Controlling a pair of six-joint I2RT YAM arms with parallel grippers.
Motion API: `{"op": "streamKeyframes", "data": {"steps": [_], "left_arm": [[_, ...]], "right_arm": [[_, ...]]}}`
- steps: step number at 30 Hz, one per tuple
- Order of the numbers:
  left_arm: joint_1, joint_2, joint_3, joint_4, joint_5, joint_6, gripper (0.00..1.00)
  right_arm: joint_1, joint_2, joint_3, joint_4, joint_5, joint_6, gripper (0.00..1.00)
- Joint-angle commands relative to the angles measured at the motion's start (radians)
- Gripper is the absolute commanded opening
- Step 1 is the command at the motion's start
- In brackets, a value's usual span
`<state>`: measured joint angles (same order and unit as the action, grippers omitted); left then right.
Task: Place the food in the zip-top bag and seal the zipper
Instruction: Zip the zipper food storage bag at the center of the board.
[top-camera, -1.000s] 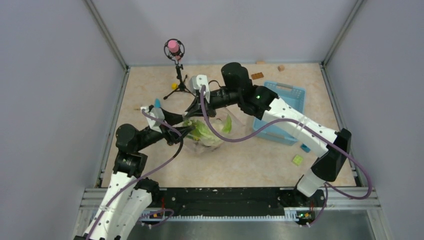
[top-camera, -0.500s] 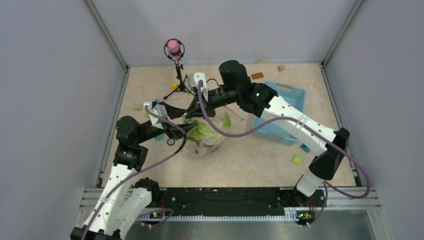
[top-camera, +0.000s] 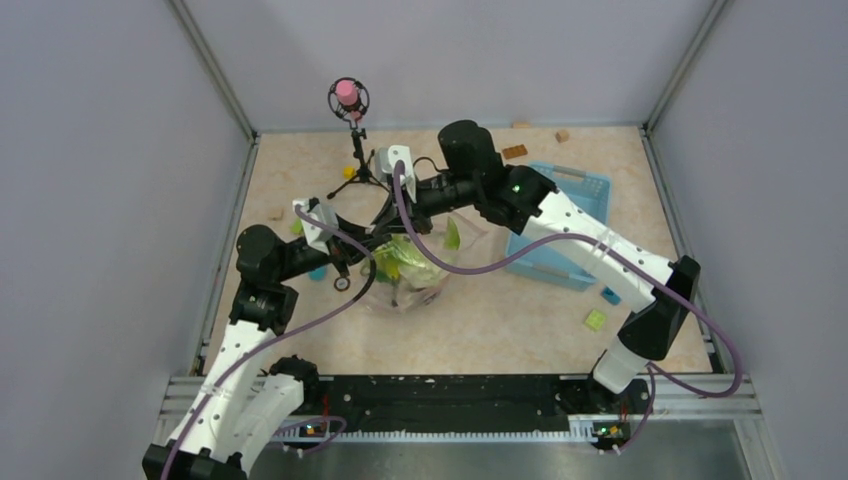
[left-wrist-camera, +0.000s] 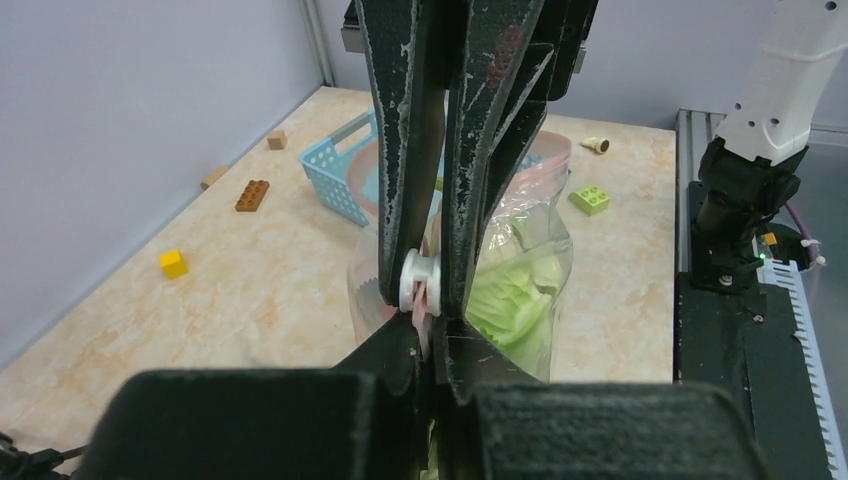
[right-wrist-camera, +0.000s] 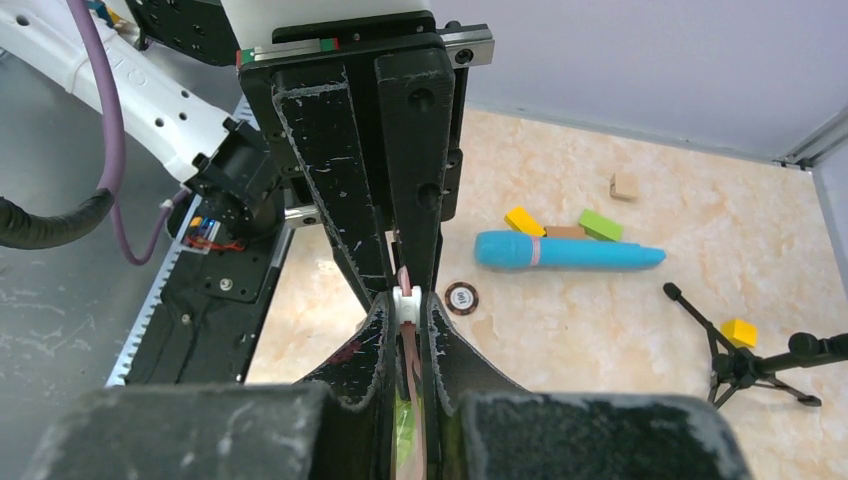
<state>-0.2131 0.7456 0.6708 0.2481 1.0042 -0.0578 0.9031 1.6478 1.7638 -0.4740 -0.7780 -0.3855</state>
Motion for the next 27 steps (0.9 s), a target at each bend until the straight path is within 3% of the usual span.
{"op": "streamKeyframes", "data": {"steps": [1, 9, 19, 27], "left_arm": [[-0.003, -0.047, -0.005, 0.098, 0.024, -0.022, 0.0], [-0.003, -0.077, -0.009, 0.074, -0.011, -0.032, 0.0], [-0.003, -0.112, -0.03, 0.077, -0.033, -0.044, 0.0], [-0.003, -0.144, -0.044, 0.029, -0.136, -0.018, 0.0]], "right_arm": [[0.016, -0.008, 0.036, -0.001, 0.071, -0.028, 0.0], [-0.016, -0.026, -0.013, -0.024, 0.187, -0.028, 0.0], [-0.12, -0.072, -0.103, -0.027, 0.086, -0.039, 0.0], [-0.168, -0.123, -0.14, -0.026, 0.312, -0.017, 0.0]]}}
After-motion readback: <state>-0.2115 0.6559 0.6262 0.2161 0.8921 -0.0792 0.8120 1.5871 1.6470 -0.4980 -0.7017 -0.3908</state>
